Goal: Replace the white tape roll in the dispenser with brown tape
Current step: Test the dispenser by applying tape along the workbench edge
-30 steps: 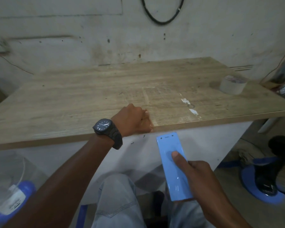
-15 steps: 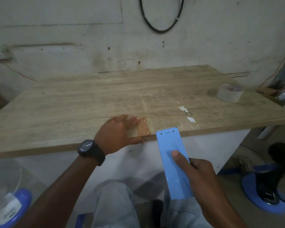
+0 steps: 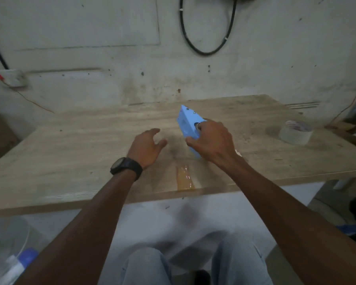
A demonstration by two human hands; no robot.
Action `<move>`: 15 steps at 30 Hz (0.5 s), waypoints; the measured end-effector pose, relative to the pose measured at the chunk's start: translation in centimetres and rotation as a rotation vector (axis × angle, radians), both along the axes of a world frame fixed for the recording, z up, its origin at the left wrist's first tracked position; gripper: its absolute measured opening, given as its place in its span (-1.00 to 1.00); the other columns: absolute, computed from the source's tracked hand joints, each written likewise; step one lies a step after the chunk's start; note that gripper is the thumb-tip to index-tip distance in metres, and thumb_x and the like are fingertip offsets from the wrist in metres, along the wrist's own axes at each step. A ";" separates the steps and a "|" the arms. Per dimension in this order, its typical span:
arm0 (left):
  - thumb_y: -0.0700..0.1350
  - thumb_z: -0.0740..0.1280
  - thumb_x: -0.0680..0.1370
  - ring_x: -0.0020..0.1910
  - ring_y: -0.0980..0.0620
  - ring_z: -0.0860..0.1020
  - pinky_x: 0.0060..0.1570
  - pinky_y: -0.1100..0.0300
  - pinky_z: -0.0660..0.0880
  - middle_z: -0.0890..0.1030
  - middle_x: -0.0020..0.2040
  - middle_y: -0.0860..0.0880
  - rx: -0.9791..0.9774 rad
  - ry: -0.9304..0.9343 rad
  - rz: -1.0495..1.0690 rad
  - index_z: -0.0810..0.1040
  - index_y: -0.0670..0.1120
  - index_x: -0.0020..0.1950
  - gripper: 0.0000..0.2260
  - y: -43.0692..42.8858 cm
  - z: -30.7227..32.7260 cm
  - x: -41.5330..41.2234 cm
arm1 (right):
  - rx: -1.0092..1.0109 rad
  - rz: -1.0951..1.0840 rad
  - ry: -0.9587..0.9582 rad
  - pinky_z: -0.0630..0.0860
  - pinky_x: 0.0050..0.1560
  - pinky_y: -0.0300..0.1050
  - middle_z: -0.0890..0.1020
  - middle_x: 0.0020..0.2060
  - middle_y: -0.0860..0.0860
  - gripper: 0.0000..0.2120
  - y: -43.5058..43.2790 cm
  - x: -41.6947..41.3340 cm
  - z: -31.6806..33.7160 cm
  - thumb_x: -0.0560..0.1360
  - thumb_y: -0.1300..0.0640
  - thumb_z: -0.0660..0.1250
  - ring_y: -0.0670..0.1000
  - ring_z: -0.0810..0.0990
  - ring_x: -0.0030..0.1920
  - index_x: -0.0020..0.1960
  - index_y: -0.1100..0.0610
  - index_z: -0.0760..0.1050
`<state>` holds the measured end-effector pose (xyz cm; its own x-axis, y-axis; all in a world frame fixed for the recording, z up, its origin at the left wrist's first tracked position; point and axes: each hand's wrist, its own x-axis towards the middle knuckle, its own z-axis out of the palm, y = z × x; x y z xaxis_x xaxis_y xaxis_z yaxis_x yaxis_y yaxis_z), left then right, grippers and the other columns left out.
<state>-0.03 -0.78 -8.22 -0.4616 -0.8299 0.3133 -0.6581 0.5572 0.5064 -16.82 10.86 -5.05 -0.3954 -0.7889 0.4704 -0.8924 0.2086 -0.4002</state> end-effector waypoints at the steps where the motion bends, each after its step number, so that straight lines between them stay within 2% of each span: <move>1: 0.10 0.35 0.59 0.30 -0.15 0.55 0.31 0.04 0.45 0.55 0.40 -0.15 0.029 0.020 0.018 0.46 -0.11 0.46 -0.50 -0.5 -0.1 -0.1 | 0.034 -0.002 0.004 0.15 -0.43 -0.11 0.32 -0.48 -0.06 -0.58 -1.2 -0.5 -0.1 0.30 -0.07 0.41 0.12 0.41 -0.36 -0.44 0.13 0.23; 4: 0.14 0.34 0.59 0.28 -0.13 0.57 0.29 0.02 0.48 0.56 0.39 -0.14 0.075 0.027 0.045 0.46 -0.09 0.46 -0.50 -1.9 -0.8 -0.6 | 0.122 -0.005 -0.009 0.28 -0.35 -0.13 0.46 -0.40 -0.04 -0.64 -4.0 -1.6 -0.8 0.31 -0.10 0.44 0.16 0.54 -0.27 -0.35 0.10 0.34; 7: 0.17 0.31 0.59 0.29 -0.11 0.56 0.30 0.02 0.48 0.55 0.40 -0.12 0.098 0.041 0.069 0.46 -0.07 0.46 -0.49 -3.1 -1.5 -0.9 | 0.161 -0.030 0.032 0.33 -0.25 -0.10 0.64 -0.13 0.10 -0.65 -5.6 -2.3 -1.6 0.32 -0.11 0.47 0.20 0.64 -0.12 -0.09 0.13 0.54; 11: 0.18 0.29 0.61 0.31 -0.10 0.54 0.30 0.01 0.46 0.56 0.39 -0.11 0.074 0.052 0.085 0.47 -0.08 0.45 -0.50 -3.9 -2.4 -1.3 | 0.124 -0.046 0.108 0.28 -0.24 -0.11 0.67 -0.17 0.12 -0.72 -6.4 -2.5 -2.5 0.34 -0.05 0.44 0.21 0.66 -0.14 -0.24 0.09 0.40; 13: 0.17 0.28 0.61 0.30 -0.09 0.54 0.30 0.00 0.46 0.58 0.37 -0.11 0.047 0.047 0.089 0.48 -0.07 0.44 -0.52 -4.0 -2.8 -1.4 | 0.113 -0.066 0.144 0.27 -0.21 -0.13 0.69 -0.18 0.11 -0.78 -6.7 -2.3 -2.9 0.37 -0.02 0.42 0.19 0.66 -0.12 -0.24 0.10 0.46; 15: 0.16 0.27 0.61 0.28 -0.07 0.55 0.29 0.00 0.47 0.59 0.35 -0.09 0.026 0.045 0.080 0.49 -0.06 0.42 -0.54 -4.0 -3.0 -1.5 | 0.115 -0.075 0.167 0.31 -0.19 -0.11 0.70 -0.14 0.12 -0.80 -6.9 -2.2 -3.3 0.41 0.01 0.40 0.19 0.66 -0.09 -0.15 0.15 0.57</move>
